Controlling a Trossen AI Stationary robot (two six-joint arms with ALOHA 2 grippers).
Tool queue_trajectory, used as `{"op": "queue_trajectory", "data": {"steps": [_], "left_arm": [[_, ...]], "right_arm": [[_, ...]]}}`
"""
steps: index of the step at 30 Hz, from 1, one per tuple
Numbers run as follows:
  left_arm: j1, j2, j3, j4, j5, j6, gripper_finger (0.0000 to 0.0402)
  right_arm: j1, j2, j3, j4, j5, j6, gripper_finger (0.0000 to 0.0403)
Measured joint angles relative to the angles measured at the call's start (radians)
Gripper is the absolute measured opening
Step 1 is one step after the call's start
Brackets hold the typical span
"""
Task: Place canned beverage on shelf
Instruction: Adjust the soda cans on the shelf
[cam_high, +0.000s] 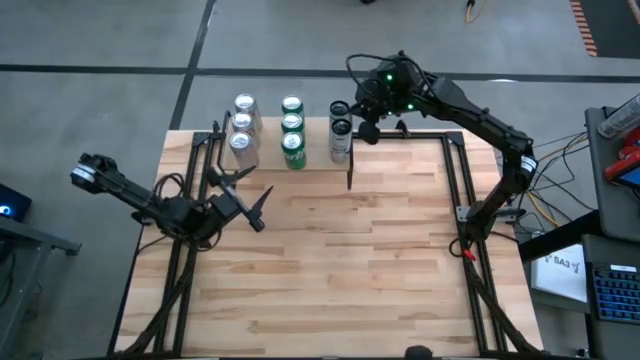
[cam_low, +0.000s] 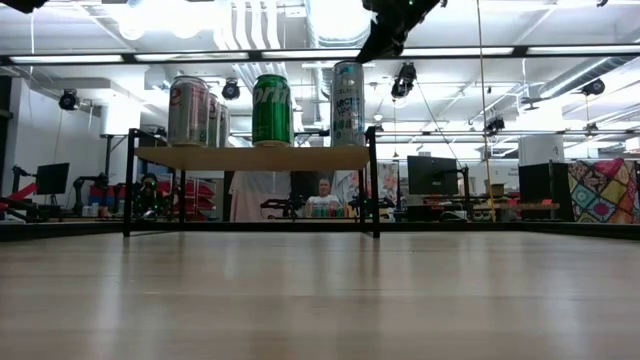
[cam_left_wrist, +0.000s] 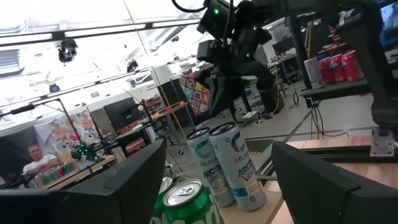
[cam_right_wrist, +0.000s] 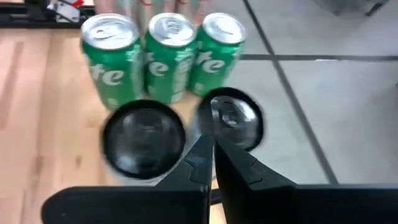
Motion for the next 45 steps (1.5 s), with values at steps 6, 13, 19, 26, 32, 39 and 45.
{"op": "queue_trajectory", "data": {"steps": [6,13,19,26,32,39,45], "left_arm": [[-0.035,-0.02,0.0,-0.003,-0.01,0.014,0.0278],[-0.05,-0.029,0.0,-0.004,-0.01,0.044,0.0278],[-0.049,-0.022,0.0,-0.002,-0.035,0.105,0.0278],[-0.06,0.022,0.0,-0.021,-0.134,0.081,0.0278],[-0.061,0.016,-0.001,-0.021,-0.168,0.061,0.0278],[-0.063,-0.036,0.015,-0.018,-0.168,0.047,0.0278],[-0.063,-0.065,0.016,-0.019,-0.169,0.051,0.0278]], "right_arm": [[0.044,0.0,0.0,0.004,-0.002,0.024,0.0009],[0.052,0.028,0.003,0.164,0.09,0.148,0.0009],[0.043,0.059,0.002,0.142,0.179,0.145,0.0009],[0.044,0.065,0.002,0.128,0.18,0.141,0.0009],[0.041,0.067,0.002,0.115,0.182,0.138,0.0009],[0.036,0.067,0.002,0.077,0.183,0.129,0.0009],[0.037,0.067,0.003,0.036,0.229,0.131,0.0009]]}}
